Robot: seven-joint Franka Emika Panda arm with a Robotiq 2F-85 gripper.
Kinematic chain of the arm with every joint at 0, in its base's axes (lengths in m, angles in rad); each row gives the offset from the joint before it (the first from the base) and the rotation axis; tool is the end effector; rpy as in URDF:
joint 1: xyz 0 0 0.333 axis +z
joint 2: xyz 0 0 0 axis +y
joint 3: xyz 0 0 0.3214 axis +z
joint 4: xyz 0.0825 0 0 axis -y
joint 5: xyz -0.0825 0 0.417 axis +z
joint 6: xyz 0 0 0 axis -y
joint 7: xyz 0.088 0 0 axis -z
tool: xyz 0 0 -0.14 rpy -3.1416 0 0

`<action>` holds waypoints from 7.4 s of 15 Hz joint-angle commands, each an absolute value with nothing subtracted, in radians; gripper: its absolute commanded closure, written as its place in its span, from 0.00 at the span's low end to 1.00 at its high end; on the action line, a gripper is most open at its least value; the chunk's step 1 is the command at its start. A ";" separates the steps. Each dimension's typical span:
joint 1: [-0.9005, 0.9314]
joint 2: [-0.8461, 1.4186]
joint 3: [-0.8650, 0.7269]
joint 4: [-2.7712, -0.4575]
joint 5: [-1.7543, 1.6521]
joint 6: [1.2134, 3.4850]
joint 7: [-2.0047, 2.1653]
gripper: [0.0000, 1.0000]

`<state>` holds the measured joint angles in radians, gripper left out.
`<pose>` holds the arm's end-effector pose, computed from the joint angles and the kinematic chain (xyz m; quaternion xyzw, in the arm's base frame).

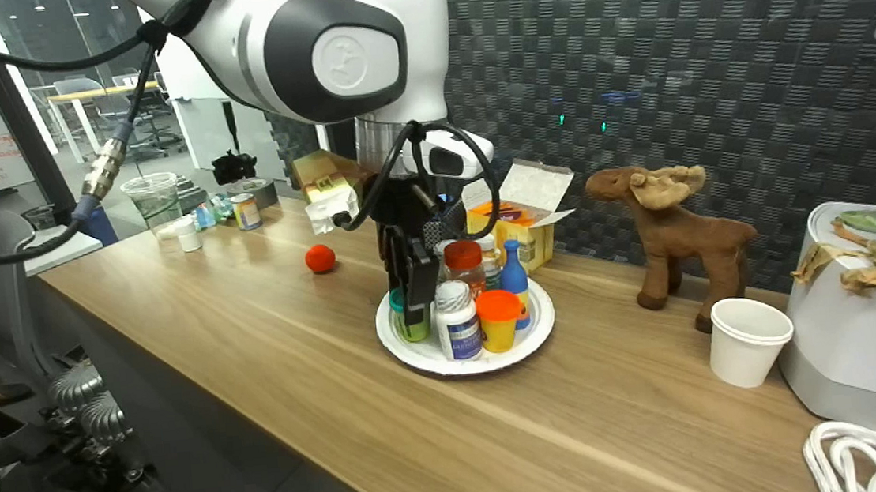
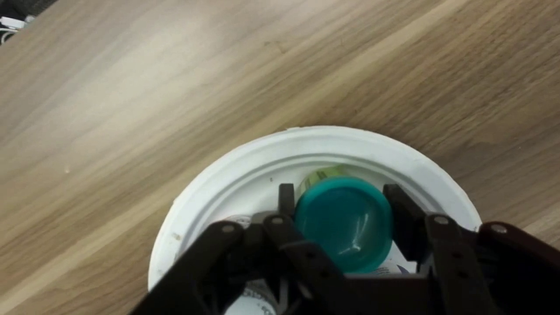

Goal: Pick up all the objects surrounding the white plate and arrange them on the plate

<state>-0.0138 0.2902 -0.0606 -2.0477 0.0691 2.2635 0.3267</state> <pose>0.6045 -0.0415 0.2415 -0.9745 0.2206 0.0386 0.0123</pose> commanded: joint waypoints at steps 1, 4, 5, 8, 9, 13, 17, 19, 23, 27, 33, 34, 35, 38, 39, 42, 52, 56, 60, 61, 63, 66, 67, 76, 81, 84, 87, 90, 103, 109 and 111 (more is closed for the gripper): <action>0.012 0.281 -0.084 -2.047 -0.012 2.258 0.401 0.72; 0.022 0.267 -0.092 -2.058 -0.072 2.246 0.460 0.22; 0.024 0.258 -0.090 -2.062 -0.083 2.243 0.466 0.20; 0.030 0.227 -0.073 -2.069 -0.078 2.249 0.454 0.01; 0.034 0.217 -0.069 -2.066 -0.073 2.250 0.450 0.00; 0.059 0.195 -0.035 -2.030 -0.061 2.264 0.434 0.00; 0.081 0.227 0.018 -1.953 0.003 2.263 0.416 0.00; 0.093 0.256 0.038 -1.904 0.040 2.238 0.418 0.00; 0.128 0.317 0.059 -1.834 0.050 2.191 0.444 0.00; 0.160 0.387 0.067 -1.786 0.057 2.166 0.458 0.00; 0.192 0.441 0.077 -1.753 0.078 2.160 0.454 0.00; 0.195 0.447 0.079 -1.750 0.081 2.161 0.452 0.00; 0.198 0.452 0.082 -1.747 0.086 2.157 0.450 0.00; 0.205 0.461 0.089 -1.744 0.101 2.146 0.447 0.00; 0.206 0.461 0.093 -1.748 0.108 2.142 0.443 0.00; 0.211 0.466 0.102 -1.752 0.124 2.128 0.437 0.00; 0.219 0.524 0.100 -1.709 0.119 2.117 0.434 0.00; 0.221 0.548 0.094 -1.685 0.111 2.111 0.438 0.00; 0.220 0.563 0.092 -1.670 0.115 2.099 0.441 0.28; 0.224 0.566 0.086 -1.668 0.107 2.097 0.452 0.35; 0.226 0.570 0.081 -1.666 0.104 2.090 0.456 0.51; 0.228 0.570 0.074 -1.668 0.099 2.092 0.465 0.73; 0.231 0.567 0.072 -1.669 0.095 2.096 0.469 0.77; 0.215 0.467 0.027 -1.762 0.092 2.150 0.515 0.77; 0.204 0.412 -0.017 -1.811 0.085 2.166 0.583 0.77; 0.191 0.383 -0.033 -1.855 0.084 2.177 0.616 0.77; 0.178 0.367 -0.044 -1.888 0.079 2.180 0.649 0.77; 0.167 0.360 -0.052 -1.909 0.075 2.196 0.687 0.77; 0.103 0.386 -0.097 -1.891 0.064 2.211 0.833 0.77; 0.095 0.353 -0.097 -1.916 0.058 2.234 0.848 0.00; 0.097 0.315 -0.099 -1.946 0.049 2.260 0.850 0.00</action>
